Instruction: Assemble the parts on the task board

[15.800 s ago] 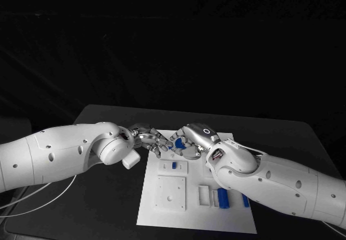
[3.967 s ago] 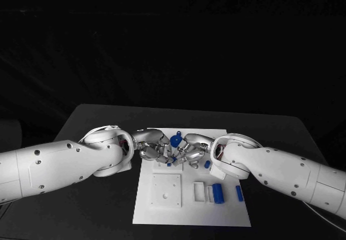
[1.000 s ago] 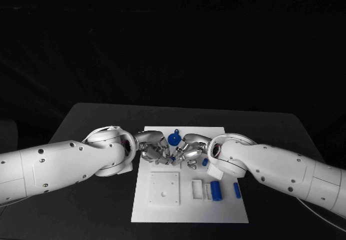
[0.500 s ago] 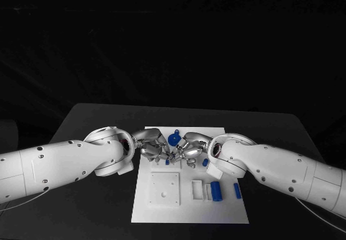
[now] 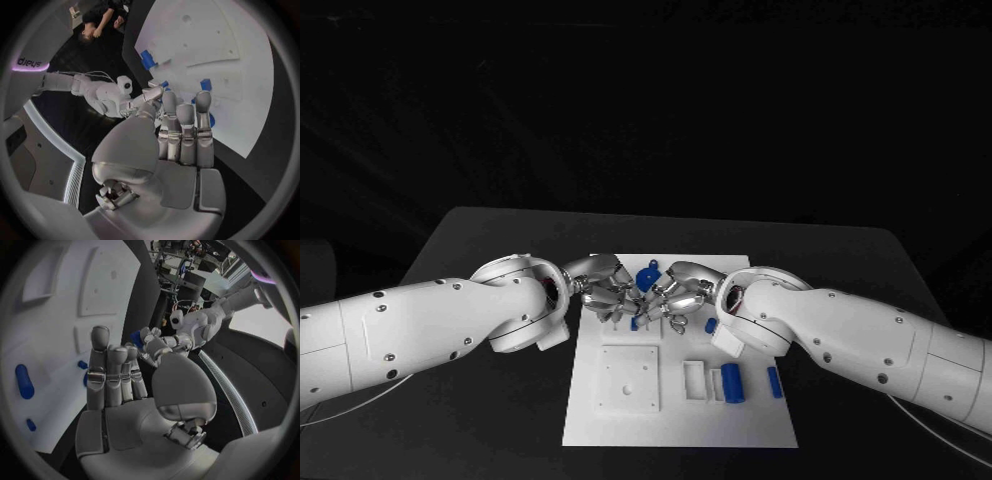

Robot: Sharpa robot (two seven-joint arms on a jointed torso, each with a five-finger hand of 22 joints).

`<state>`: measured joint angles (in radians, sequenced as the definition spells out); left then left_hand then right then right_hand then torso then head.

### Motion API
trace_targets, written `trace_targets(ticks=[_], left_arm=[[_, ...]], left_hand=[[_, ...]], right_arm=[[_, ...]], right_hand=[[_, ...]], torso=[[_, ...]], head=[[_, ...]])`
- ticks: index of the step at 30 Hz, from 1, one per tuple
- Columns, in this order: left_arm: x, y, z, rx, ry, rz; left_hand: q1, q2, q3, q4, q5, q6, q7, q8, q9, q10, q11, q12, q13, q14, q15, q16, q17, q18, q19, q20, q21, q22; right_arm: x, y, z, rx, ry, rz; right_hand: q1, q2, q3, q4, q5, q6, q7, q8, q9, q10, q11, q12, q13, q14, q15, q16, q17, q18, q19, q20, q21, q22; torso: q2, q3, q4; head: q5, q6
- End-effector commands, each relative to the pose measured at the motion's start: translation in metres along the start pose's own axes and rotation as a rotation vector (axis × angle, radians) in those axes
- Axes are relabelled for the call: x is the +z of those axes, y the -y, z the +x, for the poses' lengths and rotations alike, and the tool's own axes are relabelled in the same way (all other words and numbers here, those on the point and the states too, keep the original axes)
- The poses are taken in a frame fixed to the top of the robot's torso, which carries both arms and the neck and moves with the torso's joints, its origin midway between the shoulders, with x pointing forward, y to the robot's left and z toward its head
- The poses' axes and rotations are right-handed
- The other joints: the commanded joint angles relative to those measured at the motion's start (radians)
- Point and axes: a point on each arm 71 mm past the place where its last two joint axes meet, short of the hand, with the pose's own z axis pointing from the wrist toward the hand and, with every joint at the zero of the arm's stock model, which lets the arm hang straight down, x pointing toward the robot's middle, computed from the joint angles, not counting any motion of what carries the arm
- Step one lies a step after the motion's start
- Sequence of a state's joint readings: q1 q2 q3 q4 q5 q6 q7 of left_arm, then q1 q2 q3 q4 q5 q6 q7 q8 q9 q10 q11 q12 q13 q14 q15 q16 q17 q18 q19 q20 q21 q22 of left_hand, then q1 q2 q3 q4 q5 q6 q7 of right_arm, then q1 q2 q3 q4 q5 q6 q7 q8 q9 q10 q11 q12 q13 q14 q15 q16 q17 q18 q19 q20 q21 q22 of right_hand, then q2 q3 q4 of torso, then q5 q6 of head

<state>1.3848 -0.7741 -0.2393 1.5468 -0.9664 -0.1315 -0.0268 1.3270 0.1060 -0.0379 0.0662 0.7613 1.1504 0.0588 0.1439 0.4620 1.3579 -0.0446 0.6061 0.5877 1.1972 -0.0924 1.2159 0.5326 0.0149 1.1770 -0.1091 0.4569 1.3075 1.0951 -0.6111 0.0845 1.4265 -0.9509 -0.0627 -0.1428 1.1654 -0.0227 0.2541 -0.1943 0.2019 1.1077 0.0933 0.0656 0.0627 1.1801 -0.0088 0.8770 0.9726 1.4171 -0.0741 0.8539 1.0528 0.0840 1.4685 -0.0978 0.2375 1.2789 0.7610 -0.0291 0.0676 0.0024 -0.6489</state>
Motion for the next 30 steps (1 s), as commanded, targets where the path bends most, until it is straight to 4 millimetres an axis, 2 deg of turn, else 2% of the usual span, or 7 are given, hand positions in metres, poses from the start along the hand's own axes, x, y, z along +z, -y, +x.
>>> trace_targets(ticks=[1, 5, 8, 13, 21, 26, 30], left_arm=[[0.001, 0.006, 0.007, -0.053, -0.035, 0.040], [0.001, 0.005, 0.006, -0.059, -0.035, 0.032], [0.001, 0.004, 0.005, -0.061, -0.032, 0.027], [-0.001, 0.000, 0.003, -0.062, -0.017, 0.016], [-0.003, -0.006, -0.002, -0.069, 0.006, -0.006], [-0.004, -0.010, -0.004, -0.073, 0.016, -0.020], [-0.005, -0.011, -0.005, -0.076, 0.021, -0.027]], left_hand=[[0.003, -0.005, 0.087, -0.093, 0.007, 0.039, -0.035, -0.003, 0.004, 0.008, -0.002, -0.004, 0.001, 0.005, 0.001, 0.005, 0.001, 0.015, -0.004, 0.000, 0.003, 0.021], [-0.003, -0.003, 0.088, -0.101, 0.010, 0.041, -0.035, -0.012, 0.026, 0.011, -0.003, -0.009, 0.003, 0.007, 0.000, 0.005, 0.002, 0.015, -0.006, -0.001, 0.011, 0.020], [-0.003, -0.004, 0.088, -0.102, 0.011, 0.042, -0.036, -0.012, 0.027, 0.012, -0.003, -0.008, 0.004, 0.007, 0.000, 0.005, 0.002, 0.016, -0.006, -0.001, 0.011, 0.021], [-0.005, -0.005, 0.087, -0.103, 0.013, 0.042, -0.036, -0.013, 0.033, 0.013, -0.004, -0.008, 0.005, 0.009, -0.001, 0.007, 0.002, 0.016, -0.004, -0.001, 0.013, 0.021], [-0.006, -0.005, 0.087, -0.103, 0.015, 0.042, -0.036, -0.013, 0.037, 0.014, -0.005, -0.009, 0.005, 0.011, -0.001, 0.006, 0.002, 0.016, -0.003, -0.002, 0.014, 0.021], [-0.006, -0.006, 0.087, -0.104, 0.015, 0.042, -0.037, -0.014, 0.040, 0.015, -0.005, -0.009, 0.005, 0.012, -0.002, 0.006, 0.002, 0.017, -0.002, -0.002, 0.014, 0.020], [-0.007, -0.005, 0.087, -0.104, 0.015, 0.043, -0.037, -0.016, 0.046, 0.017, -0.006, -0.011, 0.005, 0.014, -0.002, 0.005, 0.003, 0.016, -0.001, -0.003, 0.015, 0.020]], right_arm=[[0.000, -0.004, -0.004, 0.021, 0.034, -0.034], [0.000, -0.002, -0.006, 0.023, 0.039, -0.029], [0.000, -0.001, -0.006, 0.023, 0.040, -0.024], [0.000, 0.001, -0.007, 0.023, 0.040, -0.016], [-0.001, 0.002, -0.007, 0.022, 0.031, -0.014], [-0.002, 0.001, -0.007, 0.020, 0.022, -0.019], [-0.002, 0.001, -0.006, 0.020, 0.019, -0.020]], right_hand=[[0.012, 0.002, -0.011, -0.001, 0.008, -0.009, 0.000, -0.004, 0.001, -0.008, 0.000, -0.017, -0.023, -0.006, 0.001, -0.011, -0.009, 0.020, 0.021, 0.007, -0.019, -0.009], [0.029, 0.016, -0.002, -0.018, 0.000, 0.001, -0.001, -0.004, 0.001, -0.009, -0.002, -0.013, -0.036, -0.004, 0.000, -0.012, -0.010, 0.019, 0.026, 0.006, -0.024, -0.014], [0.027, 0.016, 0.042, -0.048, 0.028, 0.006, 0.000, -0.004, 0.001, -0.011, -0.004, -0.005, -0.043, -0.002, -0.001, -0.009, -0.008, 0.017, 0.028, 0.004, -0.019, -0.008], [0.008, -0.002, 0.051, -0.058, 0.054, 0.001, 0.001, -0.004, 0.001, -0.015, -0.002, -0.004, -0.051, -0.004, 0.000, -0.012, -0.009, 0.018, 0.027, 0.005, -0.024, -0.005], [0.003, -0.024, -0.053, -0.050, 0.129, -0.048, 0.012, -0.003, 0.000, -0.025, 0.006, -0.008, -0.065, -0.012, 0.005, -0.020, -0.012, 0.022, 0.024, 0.010, -0.053, -0.011], [0.021, -0.004, -0.175, -0.048, 0.154, -0.058, 0.013, -0.004, 0.000, -0.029, 0.008, -0.003, -0.077, -0.014, 0.007, -0.019, -0.014, 0.024, 0.026, 0.013, -0.059, -0.009], [0.032, 0.013, -0.201, -0.056, 0.148, -0.052, 0.012, -0.004, 0.000, -0.031, 0.007, -0.001, -0.081, -0.013, 0.007, -0.017, -0.014, 0.024, 0.027, 0.012, -0.058, -0.006]], torso=[[0.000, -0.0002, 0.0003], [0.000, -0.0004, -0.0003], [0.000, -0.0001, -0.0002], [0.001, -0.0003, -0.0007], [0.000, -0.0010, 0.0014], [0.000, -0.0010, 0.0006], [0.000, -0.0014, -0.0005]], head=[[0.001, 0.001], [0.002, 0.001], [0.001, 0.002], [0.001, 0.001], [0.002, -0.001], [0.005, -0.001], [0.006, 0.000]])
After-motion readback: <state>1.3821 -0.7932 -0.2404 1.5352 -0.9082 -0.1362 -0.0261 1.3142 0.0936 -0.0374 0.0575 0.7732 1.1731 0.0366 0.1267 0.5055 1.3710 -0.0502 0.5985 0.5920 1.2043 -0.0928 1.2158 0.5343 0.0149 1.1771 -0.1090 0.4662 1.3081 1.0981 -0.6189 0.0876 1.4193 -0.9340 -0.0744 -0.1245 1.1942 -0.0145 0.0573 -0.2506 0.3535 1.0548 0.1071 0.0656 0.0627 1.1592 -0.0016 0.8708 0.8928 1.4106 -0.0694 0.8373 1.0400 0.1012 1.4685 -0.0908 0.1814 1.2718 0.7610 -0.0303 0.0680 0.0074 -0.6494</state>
